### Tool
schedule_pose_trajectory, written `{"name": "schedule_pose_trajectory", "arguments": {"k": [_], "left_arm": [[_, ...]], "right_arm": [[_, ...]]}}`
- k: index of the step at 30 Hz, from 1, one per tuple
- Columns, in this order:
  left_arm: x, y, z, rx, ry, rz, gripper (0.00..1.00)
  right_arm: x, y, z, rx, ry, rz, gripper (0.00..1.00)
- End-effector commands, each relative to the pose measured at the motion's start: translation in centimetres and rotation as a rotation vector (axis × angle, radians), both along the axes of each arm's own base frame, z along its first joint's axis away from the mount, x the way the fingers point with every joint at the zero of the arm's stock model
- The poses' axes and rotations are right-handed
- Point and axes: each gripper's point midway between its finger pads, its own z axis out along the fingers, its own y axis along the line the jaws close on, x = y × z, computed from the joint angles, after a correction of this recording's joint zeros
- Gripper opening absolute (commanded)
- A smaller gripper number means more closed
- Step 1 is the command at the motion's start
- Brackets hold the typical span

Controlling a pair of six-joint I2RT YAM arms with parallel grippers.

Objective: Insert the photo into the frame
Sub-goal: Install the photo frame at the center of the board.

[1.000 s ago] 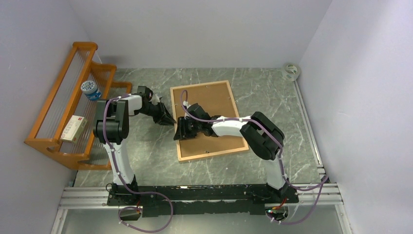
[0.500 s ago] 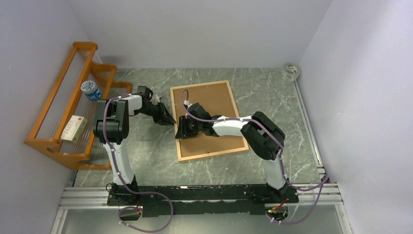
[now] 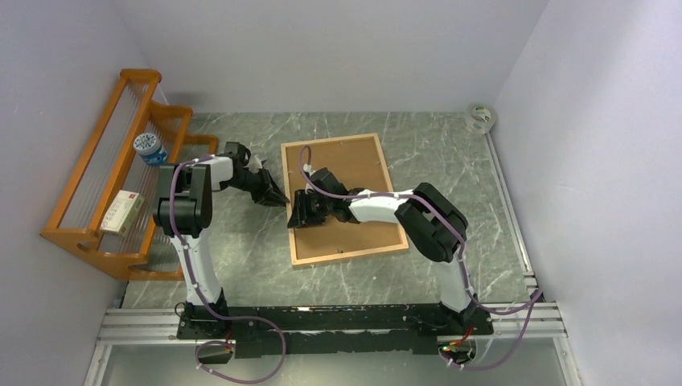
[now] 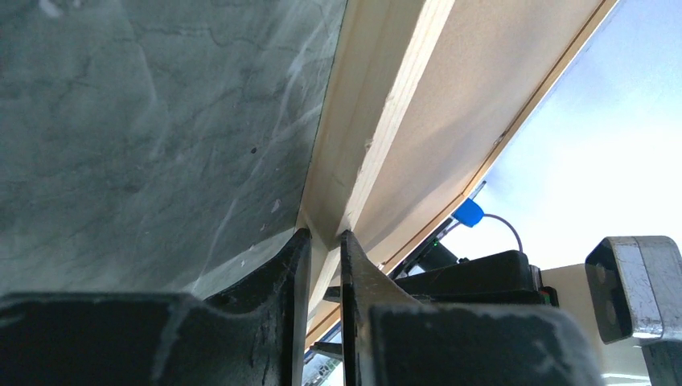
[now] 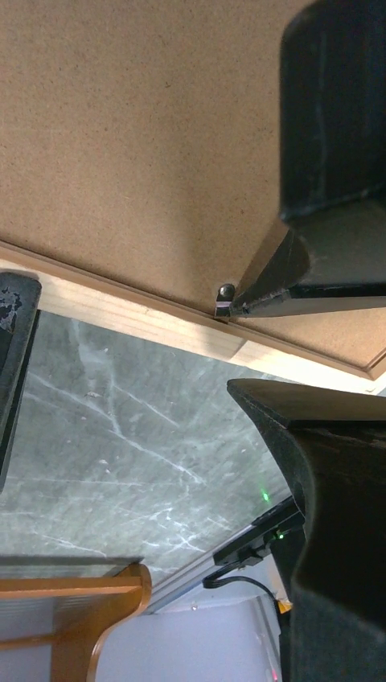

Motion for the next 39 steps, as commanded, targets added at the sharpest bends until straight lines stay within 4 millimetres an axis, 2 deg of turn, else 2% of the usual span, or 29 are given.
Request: {"name": "schedule_pose_trajectory", "arguments": {"k": [1,12,20,29,33,37,39], "left_arm": [[-2.5,0.6,-3.8,0.113,0.11,-0.016,0.21],[-3.9,0.4,-4.8,0.145,0.164,-0.012,0.18],[-5.3,0.9,-5.8,0.183,0.233,0.018,0.15],[-5.2,0.9,-6.0,0.19,0.244,0.046,0.15],[-4.3,0.6,-5.1,0.149,0.207,0.041,0.18],[-2.9,0.7,-3.3,0.122,0.138,0.026,0.31],[-2.4,1.0,-2.7,0.132,0.112,0.015,0.36]], "right_arm": [[2.3,0.7,-1.9,-0.028,-0.054,-0.08,0.38],[3.4,1.0,-2.7,-0.031,-0.093,-0.143,0.38],[5.1,0.2,-3.5,-0.068,-0.13,-0.258,0.37],[4.9,1.1,-3.0,-0.038,-0.13,-0.231,0.4],[4.0,1.0,-0.2,0.031,-0.197,-0.155,0.43],[3.3,0.1,3.2,0.036,-0.303,-0.077,0.43],[3.3,-0.7,3.9,0.0,-0.355,-0.056,0.43]]}}
